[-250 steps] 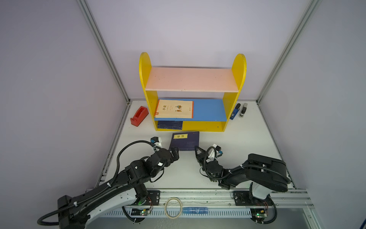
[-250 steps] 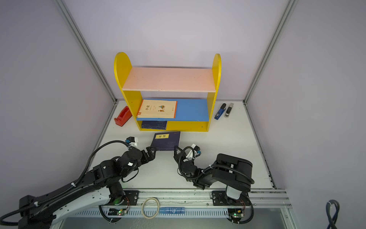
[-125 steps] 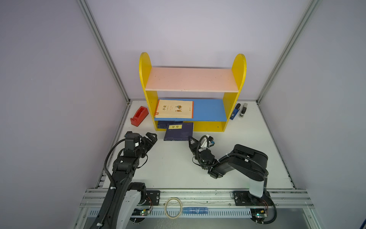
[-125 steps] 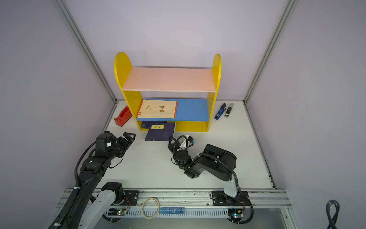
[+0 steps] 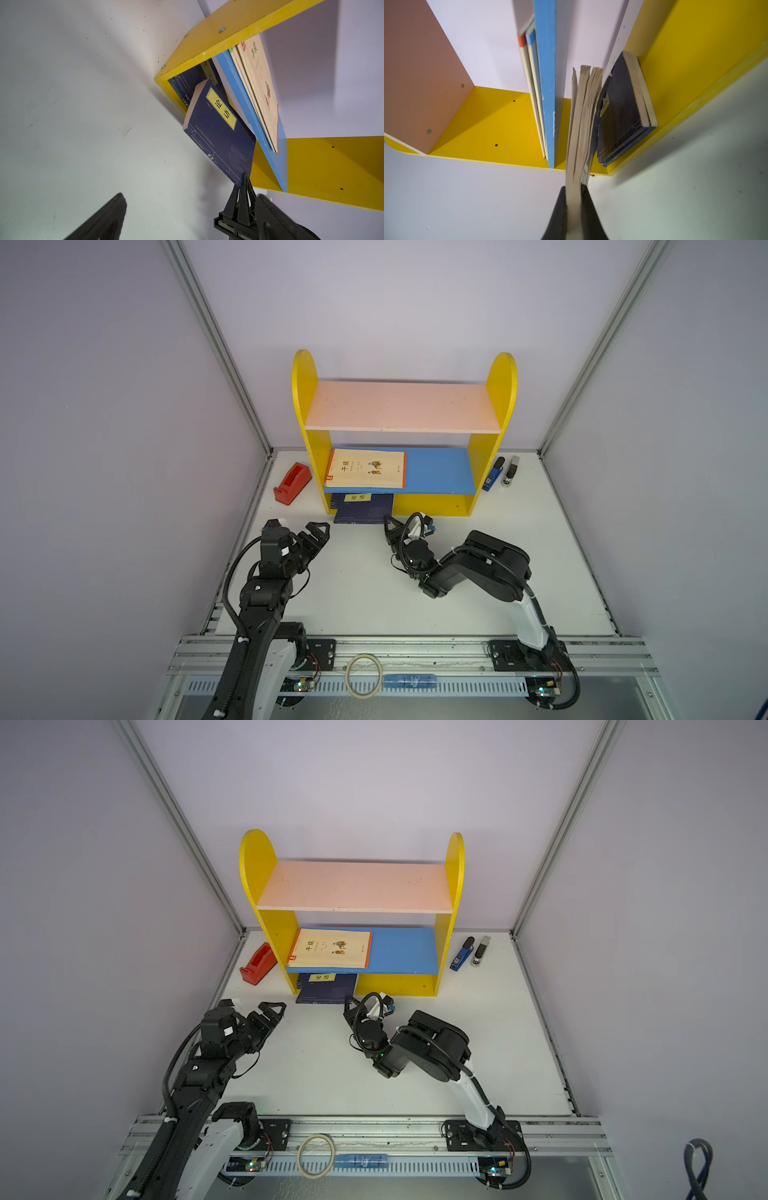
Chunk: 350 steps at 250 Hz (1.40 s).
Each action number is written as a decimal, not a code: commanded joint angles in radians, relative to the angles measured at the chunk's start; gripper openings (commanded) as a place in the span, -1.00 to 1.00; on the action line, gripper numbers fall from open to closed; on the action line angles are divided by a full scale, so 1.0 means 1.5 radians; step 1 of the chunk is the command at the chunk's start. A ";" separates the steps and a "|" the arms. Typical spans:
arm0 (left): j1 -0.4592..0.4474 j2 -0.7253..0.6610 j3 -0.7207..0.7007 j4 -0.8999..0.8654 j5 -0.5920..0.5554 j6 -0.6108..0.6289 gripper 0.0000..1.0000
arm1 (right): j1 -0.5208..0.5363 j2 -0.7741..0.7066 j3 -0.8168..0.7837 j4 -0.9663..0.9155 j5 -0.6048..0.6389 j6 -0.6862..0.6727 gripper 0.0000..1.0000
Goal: Stacking books/files
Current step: Place the book on the bookshelf.
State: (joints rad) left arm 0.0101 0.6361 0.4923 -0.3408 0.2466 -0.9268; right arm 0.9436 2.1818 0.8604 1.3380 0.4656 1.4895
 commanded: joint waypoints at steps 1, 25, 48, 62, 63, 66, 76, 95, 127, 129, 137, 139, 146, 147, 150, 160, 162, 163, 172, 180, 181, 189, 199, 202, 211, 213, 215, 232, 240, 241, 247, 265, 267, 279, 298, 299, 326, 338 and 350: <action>0.000 -0.007 -0.001 0.023 -0.008 0.015 0.98 | -0.007 0.020 0.031 0.030 -0.004 0.025 -1.00; 0.000 -0.011 -0.002 0.023 -0.007 0.016 0.98 | -0.011 0.049 0.075 0.026 -0.008 0.016 -1.00; 0.000 -0.013 -0.003 0.022 -0.007 0.016 0.98 | -0.018 0.077 0.122 -0.015 -0.011 0.028 -1.00; 0.000 -0.012 -0.003 0.023 -0.006 0.018 0.98 | -0.024 0.098 0.151 -0.030 -0.019 0.036 -1.00; 0.000 -0.013 -0.003 0.023 -0.006 0.018 0.98 | -0.025 0.098 0.153 -0.030 -0.019 0.037 -1.00; 0.000 -0.012 -0.003 0.022 -0.006 0.018 0.98 | -0.026 0.104 0.158 -0.032 -0.020 0.038 -1.00; 0.000 -0.012 -0.003 0.022 -0.007 0.016 0.98 | -0.029 0.118 0.171 -0.036 -0.020 0.044 -1.00; 0.000 -0.012 -0.003 0.023 -0.004 0.017 0.98 | -0.038 0.140 0.192 -0.050 -0.029 0.062 -1.00; 0.000 -0.009 -0.003 0.026 -0.004 0.016 0.98 | -0.049 0.180 0.221 -0.041 -0.040 0.087 -1.00; 0.000 -0.010 -0.003 0.026 -0.004 0.016 0.98 | -0.049 0.181 0.222 -0.042 -0.040 0.087 -1.00; 0.000 -0.010 -0.003 0.027 -0.003 0.016 0.98 | -0.051 0.184 0.227 -0.046 -0.040 0.087 -1.00; 0.000 -0.011 -0.003 0.027 -0.004 0.016 0.98 | -0.051 0.184 0.228 -0.048 -0.041 0.086 -1.00; 0.000 -0.011 -0.004 0.026 -0.003 0.016 0.98 | -0.053 0.184 0.233 -0.058 -0.042 0.084 -1.00; 0.000 -0.011 -0.004 0.027 -0.003 0.016 0.98 | -0.054 0.184 0.233 -0.060 -0.042 0.083 -1.00; 0.001 -0.011 -0.004 0.027 -0.003 0.016 0.98 | -0.054 0.185 0.235 -0.065 -0.042 0.082 -1.00; 0.001 -0.013 -0.004 0.027 -0.004 0.016 0.98 | -0.057 0.184 0.242 -0.082 -0.042 0.077 -1.00; 0.001 -0.014 -0.004 0.027 -0.004 0.016 0.98 | -0.057 0.184 0.243 -0.086 -0.042 0.076 -1.00; 0.001 -0.014 -0.004 0.027 -0.004 0.016 0.98 | -0.057 0.183 0.244 -0.087 -0.042 0.075 -1.00; 0.001 -0.016 -0.004 0.027 -0.004 0.016 0.98 | -0.060 0.185 0.251 -0.099 -0.043 0.073 -1.00; 0.001 -0.018 -0.004 0.027 -0.005 0.017 0.98 | -0.062 0.188 0.255 -0.104 -0.045 0.073 -1.00; 0.001 -0.018 -0.004 0.027 -0.005 0.018 0.98 | -0.062 0.189 0.256 -0.105 -0.045 0.073 -1.00; 0.001 -0.019 -0.004 0.027 -0.005 0.018 0.98 | -0.065 0.192 0.260 -0.103 -0.046 0.072 -1.00; 0.001 -0.020 -0.004 0.027 -0.006 0.018 0.98 | -0.067 0.196 0.264 -0.102 -0.048 0.073 -1.00; 0.001 -0.021 -0.004 0.027 -0.005 0.017 0.98 | -0.068 0.197 0.265 -0.102 -0.048 0.073 -1.00; 0.001 -0.022 -0.004 0.027 -0.006 0.017 0.98 | -0.071 0.200 0.267 -0.103 -0.049 0.076 -1.00; 0.002 -0.023 -0.004 0.027 -0.005 0.017 0.98 | -0.071 0.200 0.268 -0.104 -0.049 0.076 -1.00; 0.002 -0.023 -0.004 0.027 -0.006 0.017 0.98 | -0.071 0.201 0.269 -0.105 -0.049 0.076 -1.00; 0.001 -0.022 -0.004 0.027 -0.005 0.017 0.99 | -0.076 0.205 0.276 -0.110 -0.051 0.079 -1.00; 0.001 -0.022 -0.004 0.026 -0.004 0.017 0.99 | -0.078 0.207 0.280 -0.111 -0.051 0.079 -1.00; 0.001 -0.022 -0.004 0.026 -0.003 0.017 0.99 | -0.078 0.207 0.279 -0.111 -0.052 0.079 -1.00; 0.001 -0.021 -0.004 0.026 -0.004 0.017 0.99 | -0.079 0.207 0.282 -0.113 -0.052 0.079 -1.00; 0.001 -0.022 -0.003 0.026 -0.004 0.019 0.99 | -0.083 0.208 0.288 -0.122 -0.052 0.075 -1.00; 0.001 -0.022 -0.003 0.026 -0.004 0.018 0.99 | -0.083 0.207 0.288 -0.123 -0.053 0.075 -1.00; 0.001 -0.022 -0.004 0.025 -0.005 0.018 0.99 | -0.084 0.204 0.291 -0.134 -0.055 0.074 -1.00; 0.001 -0.022 -0.004 0.026 -0.003 0.018 0.99 | -0.087 0.201 0.293 -0.157 -0.058 0.073 -1.00; 0.001 -0.022 -0.003 0.026 -0.003 0.018 0.99 | -0.086 0.201 0.294 -0.158 -0.059 0.073 -1.00; 0.001 -0.018 -0.004 0.028 -0.001 0.018 0.99 | -0.088 0.199 0.294 -0.187 -0.067 0.081 -0.96; 0.001 -0.019 -0.003 0.028 -0.001 0.017 0.98 | -0.088 0.198 0.292 -0.199 -0.071 0.082 -0.80; 0.001 -0.018 -0.004 0.028 -0.001 0.017 0.99 | -0.088 0.194 0.290 -0.210 -0.076 0.079 -0.68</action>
State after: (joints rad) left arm 0.0116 0.6083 0.4866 -0.3264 0.2340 -0.9161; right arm 0.8127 2.4863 1.2964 1.1034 0.3683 1.6131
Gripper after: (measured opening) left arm 0.992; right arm 0.115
